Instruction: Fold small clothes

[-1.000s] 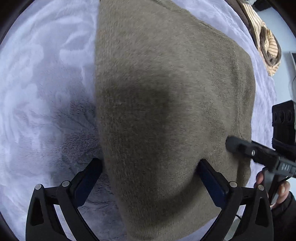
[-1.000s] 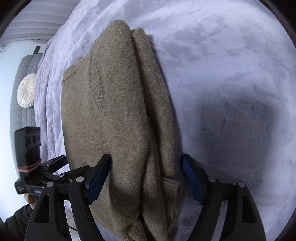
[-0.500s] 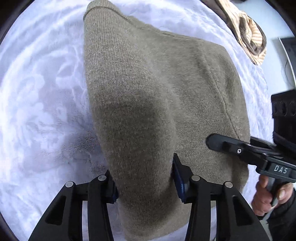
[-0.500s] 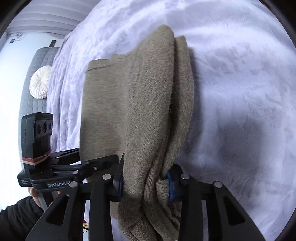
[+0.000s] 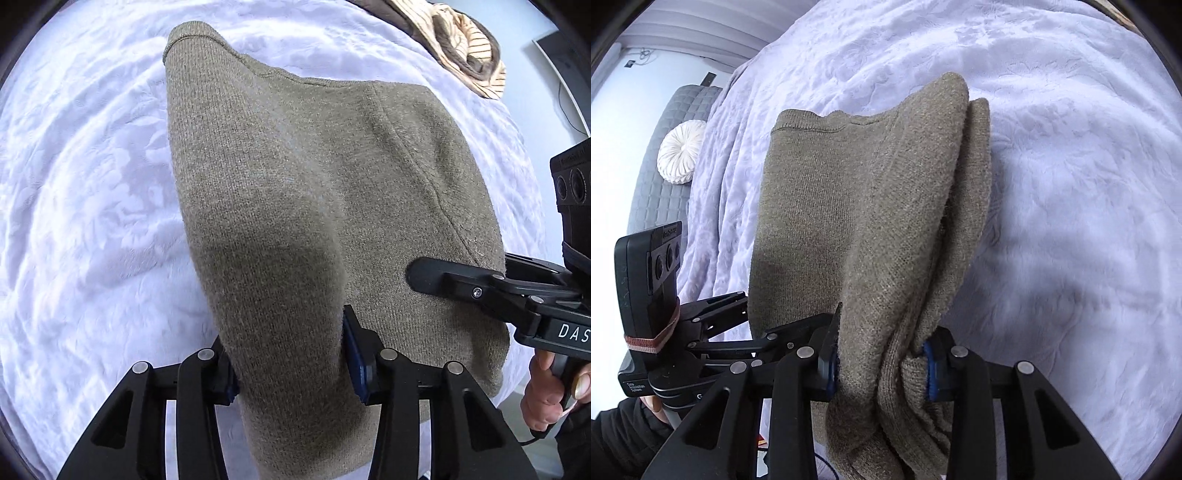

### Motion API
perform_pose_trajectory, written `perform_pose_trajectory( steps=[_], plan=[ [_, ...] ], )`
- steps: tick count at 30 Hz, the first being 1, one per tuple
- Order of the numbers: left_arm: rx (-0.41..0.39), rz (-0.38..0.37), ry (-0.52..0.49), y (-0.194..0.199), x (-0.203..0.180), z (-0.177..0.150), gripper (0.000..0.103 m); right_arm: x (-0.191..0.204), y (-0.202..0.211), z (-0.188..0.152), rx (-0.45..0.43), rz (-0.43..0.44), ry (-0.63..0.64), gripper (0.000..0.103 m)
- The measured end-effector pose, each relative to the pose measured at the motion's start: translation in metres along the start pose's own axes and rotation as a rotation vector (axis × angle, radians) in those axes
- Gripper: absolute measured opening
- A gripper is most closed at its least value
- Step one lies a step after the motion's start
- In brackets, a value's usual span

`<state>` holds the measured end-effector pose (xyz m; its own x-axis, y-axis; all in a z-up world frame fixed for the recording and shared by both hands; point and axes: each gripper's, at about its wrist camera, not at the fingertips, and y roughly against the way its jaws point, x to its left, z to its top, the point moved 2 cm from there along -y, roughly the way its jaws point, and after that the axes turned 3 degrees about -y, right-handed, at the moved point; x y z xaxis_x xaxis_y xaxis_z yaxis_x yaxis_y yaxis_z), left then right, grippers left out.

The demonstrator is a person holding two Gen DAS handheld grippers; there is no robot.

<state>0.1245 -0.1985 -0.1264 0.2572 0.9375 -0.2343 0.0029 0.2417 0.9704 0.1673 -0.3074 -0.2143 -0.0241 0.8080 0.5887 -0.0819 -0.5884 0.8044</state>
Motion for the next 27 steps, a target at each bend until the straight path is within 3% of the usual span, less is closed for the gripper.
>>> perform_pose_trajectory(
  steps=[13,27],
  plan=[
    [-0.051,0.025,-0.038,0.044,0.001,-0.065,0.046,0.038,0.02,-0.046,-0.034,-0.021,0.063,0.037],
    [-0.042,0.018,-0.042,0.039,0.0,-0.113,0.047,0.071,0.005,-0.105,-0.02,-0.058,0.097,0.037]
  ],
)
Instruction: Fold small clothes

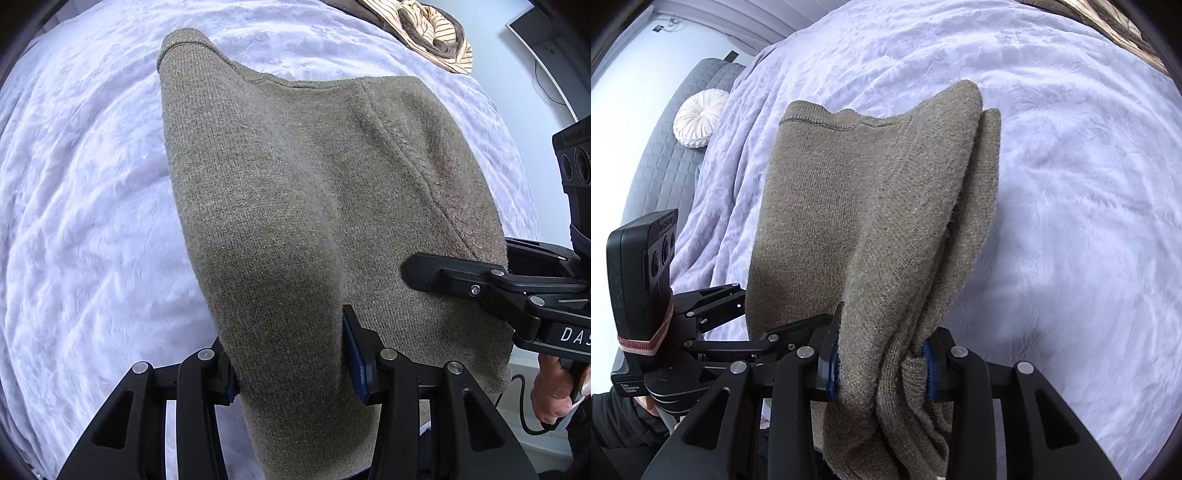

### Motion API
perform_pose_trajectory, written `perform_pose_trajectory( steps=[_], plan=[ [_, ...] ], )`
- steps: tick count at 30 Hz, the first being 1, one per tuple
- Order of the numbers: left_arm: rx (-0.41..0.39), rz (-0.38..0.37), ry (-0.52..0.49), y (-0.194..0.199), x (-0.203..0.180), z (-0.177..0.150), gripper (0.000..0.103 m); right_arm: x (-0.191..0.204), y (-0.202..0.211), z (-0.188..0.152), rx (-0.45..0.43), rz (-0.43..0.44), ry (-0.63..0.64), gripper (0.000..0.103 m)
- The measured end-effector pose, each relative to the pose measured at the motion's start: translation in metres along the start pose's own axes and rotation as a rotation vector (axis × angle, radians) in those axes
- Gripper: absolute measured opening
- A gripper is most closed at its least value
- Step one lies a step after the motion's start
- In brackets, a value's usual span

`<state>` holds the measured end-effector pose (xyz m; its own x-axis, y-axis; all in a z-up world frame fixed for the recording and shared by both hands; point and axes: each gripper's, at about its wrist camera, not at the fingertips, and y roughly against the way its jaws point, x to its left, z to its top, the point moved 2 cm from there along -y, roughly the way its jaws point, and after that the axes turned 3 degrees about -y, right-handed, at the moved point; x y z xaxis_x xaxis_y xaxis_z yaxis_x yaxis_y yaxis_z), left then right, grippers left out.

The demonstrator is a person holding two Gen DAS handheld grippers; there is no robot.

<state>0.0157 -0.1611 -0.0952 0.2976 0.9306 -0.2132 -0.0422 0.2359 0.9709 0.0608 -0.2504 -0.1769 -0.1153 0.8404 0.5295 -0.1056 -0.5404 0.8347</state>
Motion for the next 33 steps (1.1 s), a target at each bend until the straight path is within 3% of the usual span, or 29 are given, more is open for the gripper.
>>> perform_pose_trajectory(
  steps=[15,18,33],
  plan=[
    [0.013,0.006,0.02,-0.02,-0.017,-0.007,0.047,0.014,-0.019,-0.023,0.03,-0.049,0.032,0.037],
    [0.027,0.003,0.025,-0.013,0.001,-0.025,0.047,0.015,-0.025,-0.025,0.043,-0.057,0.033,0.037],
    [0.072,0.015,0.047,-0.033,0.008,-0.016,0.047,0.009,-0.054,-0.024,0.091,-0.077,0.035,0.036]
  ],
)
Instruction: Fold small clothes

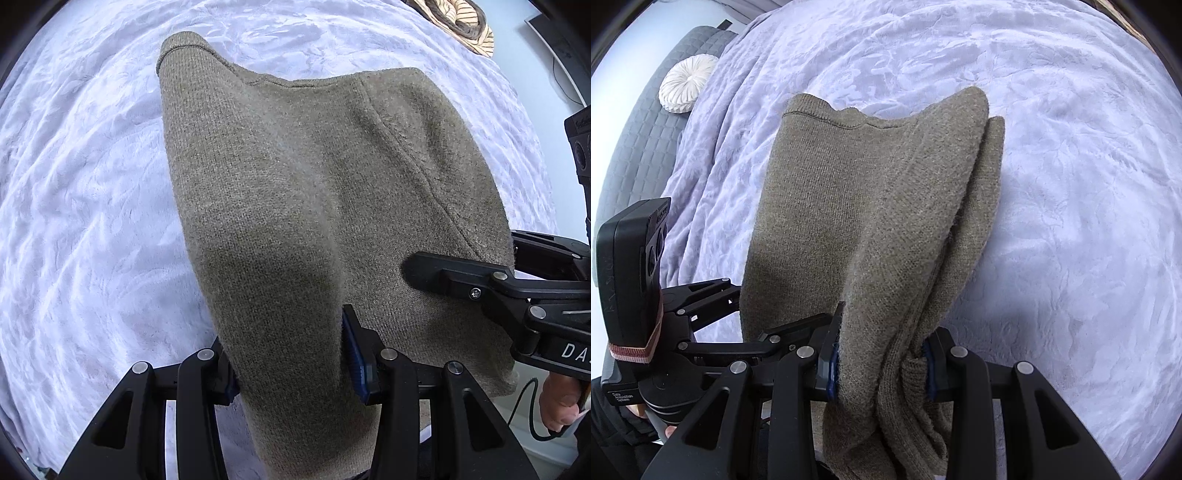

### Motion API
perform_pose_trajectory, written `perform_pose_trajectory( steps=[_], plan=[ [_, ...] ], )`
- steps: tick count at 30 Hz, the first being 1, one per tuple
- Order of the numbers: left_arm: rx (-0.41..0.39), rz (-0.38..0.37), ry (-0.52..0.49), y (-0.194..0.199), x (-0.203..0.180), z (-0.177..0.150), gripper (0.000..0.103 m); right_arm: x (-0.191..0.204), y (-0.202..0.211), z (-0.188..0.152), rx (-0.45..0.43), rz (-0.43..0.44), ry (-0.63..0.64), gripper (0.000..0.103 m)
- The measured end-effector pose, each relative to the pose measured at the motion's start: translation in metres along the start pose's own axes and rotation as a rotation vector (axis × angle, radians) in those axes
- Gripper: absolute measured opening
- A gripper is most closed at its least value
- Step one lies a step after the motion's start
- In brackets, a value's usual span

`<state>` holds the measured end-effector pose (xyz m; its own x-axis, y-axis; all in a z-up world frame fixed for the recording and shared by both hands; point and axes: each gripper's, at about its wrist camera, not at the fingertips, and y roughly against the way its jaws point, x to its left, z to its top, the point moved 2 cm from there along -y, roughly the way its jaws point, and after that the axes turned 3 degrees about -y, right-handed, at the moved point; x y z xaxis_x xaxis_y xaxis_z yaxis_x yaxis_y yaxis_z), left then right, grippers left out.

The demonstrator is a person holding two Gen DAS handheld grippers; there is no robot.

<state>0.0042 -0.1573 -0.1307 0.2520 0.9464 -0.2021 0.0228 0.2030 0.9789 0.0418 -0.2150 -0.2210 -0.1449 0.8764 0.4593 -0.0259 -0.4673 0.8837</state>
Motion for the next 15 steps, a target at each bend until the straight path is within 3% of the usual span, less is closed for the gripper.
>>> perform_pose_trajectory(
  steps=[11,15],
  plan=[
    [0.061,0.03,0.002,-0.021,-0.004,0.006,0.049,-0.018,-0.029,-0.004,0.058,-0.008,-0.029,0.036],
    [0.077,0.052,0.005,-0.028,-0.001,0.006,0.063,-0.026,-0.037,-0.006,0.069,-0.015,-0.045,0.037]
  ],
)
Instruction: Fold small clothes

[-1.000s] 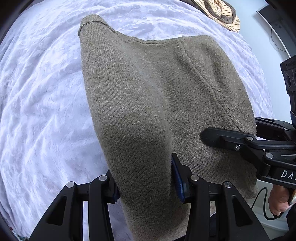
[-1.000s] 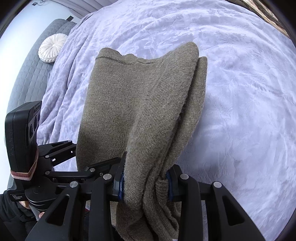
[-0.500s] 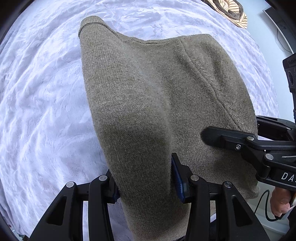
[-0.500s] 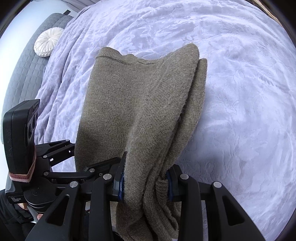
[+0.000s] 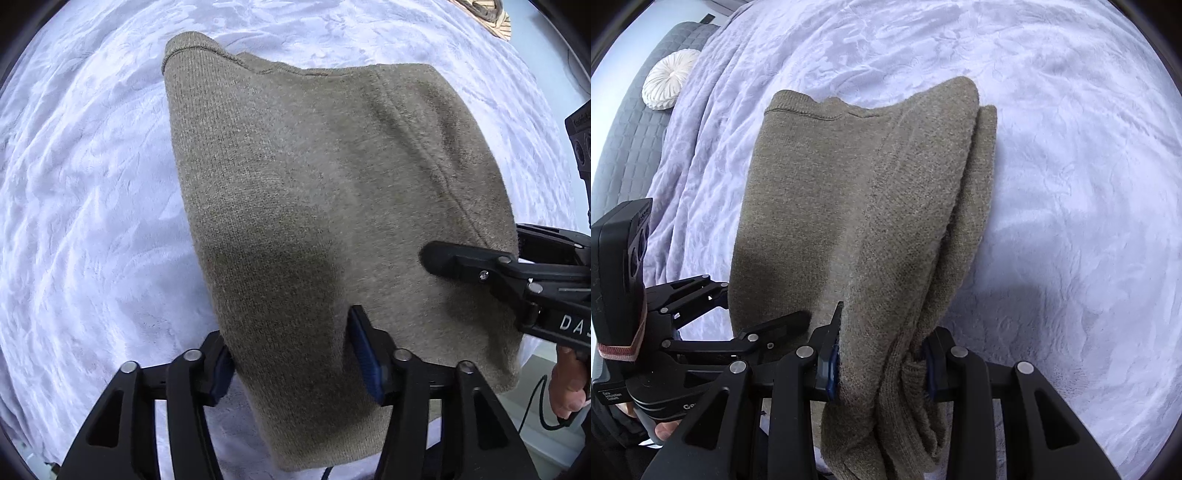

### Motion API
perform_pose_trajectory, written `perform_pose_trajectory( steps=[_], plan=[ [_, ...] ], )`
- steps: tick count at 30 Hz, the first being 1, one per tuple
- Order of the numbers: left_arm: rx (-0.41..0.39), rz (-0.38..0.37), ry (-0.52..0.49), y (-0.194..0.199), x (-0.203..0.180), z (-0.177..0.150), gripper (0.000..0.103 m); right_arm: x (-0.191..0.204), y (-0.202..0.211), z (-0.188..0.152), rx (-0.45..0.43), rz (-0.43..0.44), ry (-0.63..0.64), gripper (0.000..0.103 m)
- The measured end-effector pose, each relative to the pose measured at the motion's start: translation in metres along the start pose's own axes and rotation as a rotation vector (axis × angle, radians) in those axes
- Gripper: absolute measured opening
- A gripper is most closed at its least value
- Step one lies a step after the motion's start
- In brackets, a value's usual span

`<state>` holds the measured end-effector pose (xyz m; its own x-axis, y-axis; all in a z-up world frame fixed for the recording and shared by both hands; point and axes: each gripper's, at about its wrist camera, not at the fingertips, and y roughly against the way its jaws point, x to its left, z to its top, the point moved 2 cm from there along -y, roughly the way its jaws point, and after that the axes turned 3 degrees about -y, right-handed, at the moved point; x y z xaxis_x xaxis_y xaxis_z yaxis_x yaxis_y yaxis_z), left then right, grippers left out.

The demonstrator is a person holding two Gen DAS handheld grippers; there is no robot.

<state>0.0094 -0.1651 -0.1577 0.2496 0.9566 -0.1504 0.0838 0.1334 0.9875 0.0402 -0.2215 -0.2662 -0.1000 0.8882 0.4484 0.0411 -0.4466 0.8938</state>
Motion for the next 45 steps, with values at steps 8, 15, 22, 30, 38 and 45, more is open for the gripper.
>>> perform_pose_trajectory(
  steps=[8,15,22,30,38,45],
  plan=[
    [-0.003,0.084,-0.064,0.009,-0.002,-0.002,0.082,-0.007,0.005,0.001,-0.002,-0.105,-0.012,0.053],
    [-0.038,0.169,-0.093,0.022,0.0,-0.012,0.082,0.033,0.054,-0.024,-0.145,-0.07,0.164,0.053],
    [0.008,0.179,-0.077,0.0,0.002,-0.019,0.082,0.03,0.001,-0.045,-0.008,-0.114,0.186,0.053],
    [-0.003,0.209,-0.1,-0.009,-0.027,-0.013,0.082,0.019,0.005,-0.035,-0.006,-0.068,0.137,0.052],
    [-0.007,0.224,-0.092,0.005,-0.033,-0.014,0.082,0.035,0.003,0.021,-0.043,-0.154,0.242,0.053],
    [-0.011,0.212,-0.082,0.019,-0.032,-0.026,0.082,0.032,-0.021,0.032,0.01,-0.266,0.25,0.059]
  ],
)
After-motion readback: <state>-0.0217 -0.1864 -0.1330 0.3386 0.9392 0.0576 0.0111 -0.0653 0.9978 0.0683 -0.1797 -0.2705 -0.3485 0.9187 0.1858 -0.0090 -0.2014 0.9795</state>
